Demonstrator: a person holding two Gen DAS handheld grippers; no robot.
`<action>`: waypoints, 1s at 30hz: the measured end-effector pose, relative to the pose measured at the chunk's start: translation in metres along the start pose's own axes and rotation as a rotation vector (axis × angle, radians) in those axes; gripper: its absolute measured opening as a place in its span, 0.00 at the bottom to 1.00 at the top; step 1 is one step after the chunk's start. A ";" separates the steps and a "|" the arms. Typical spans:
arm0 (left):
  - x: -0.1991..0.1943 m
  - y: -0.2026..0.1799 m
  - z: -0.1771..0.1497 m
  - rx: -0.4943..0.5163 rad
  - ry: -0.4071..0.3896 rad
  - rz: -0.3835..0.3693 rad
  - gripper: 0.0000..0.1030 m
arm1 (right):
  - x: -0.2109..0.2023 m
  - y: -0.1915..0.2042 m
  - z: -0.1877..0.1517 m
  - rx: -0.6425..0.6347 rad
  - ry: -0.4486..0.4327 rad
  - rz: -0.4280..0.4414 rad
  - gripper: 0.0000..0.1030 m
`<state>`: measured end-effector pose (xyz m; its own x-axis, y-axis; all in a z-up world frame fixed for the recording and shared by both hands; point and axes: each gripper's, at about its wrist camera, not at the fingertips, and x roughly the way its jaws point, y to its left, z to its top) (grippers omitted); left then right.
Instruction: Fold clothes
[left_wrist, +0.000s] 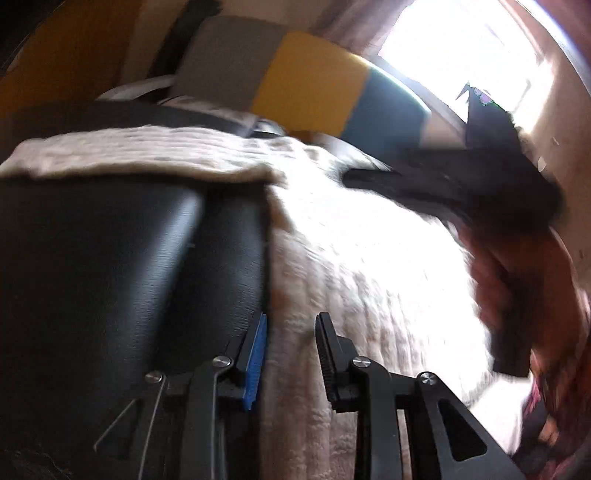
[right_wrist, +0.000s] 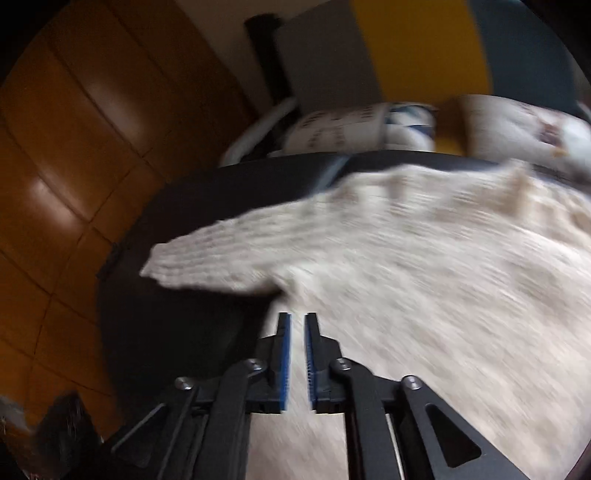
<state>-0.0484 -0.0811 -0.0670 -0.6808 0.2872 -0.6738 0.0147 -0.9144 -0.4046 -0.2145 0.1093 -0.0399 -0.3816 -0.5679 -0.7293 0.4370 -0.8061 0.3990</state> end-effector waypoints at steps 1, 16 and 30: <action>-0.003 0.001 0.003 -0.023 -0.006 0.012 0.27 | -0.014 -0.007 -0.009 0.008 -0.005 -0.034 0.14; 0.037 -0.099 0.019 0.257 0.056 0.105 0.29 | -0.150 -0.147 -0.097 0.261 -0.207 -0.280 0.17; 0.131 -0.352 -0.069 0.625 0.302 -0.317 0.29 | -0.184 -0.324 -0.113 0.778 -0.216 -0.048 0.47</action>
<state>-0.0925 0.2981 -0.0554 -0.3524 0.5464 -0.7597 -0.6267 -0.7407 -0.2420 -0.1937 0.4936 -0.0981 -0.5689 -0.4853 -0.6640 -0.2455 -0.6703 0.7003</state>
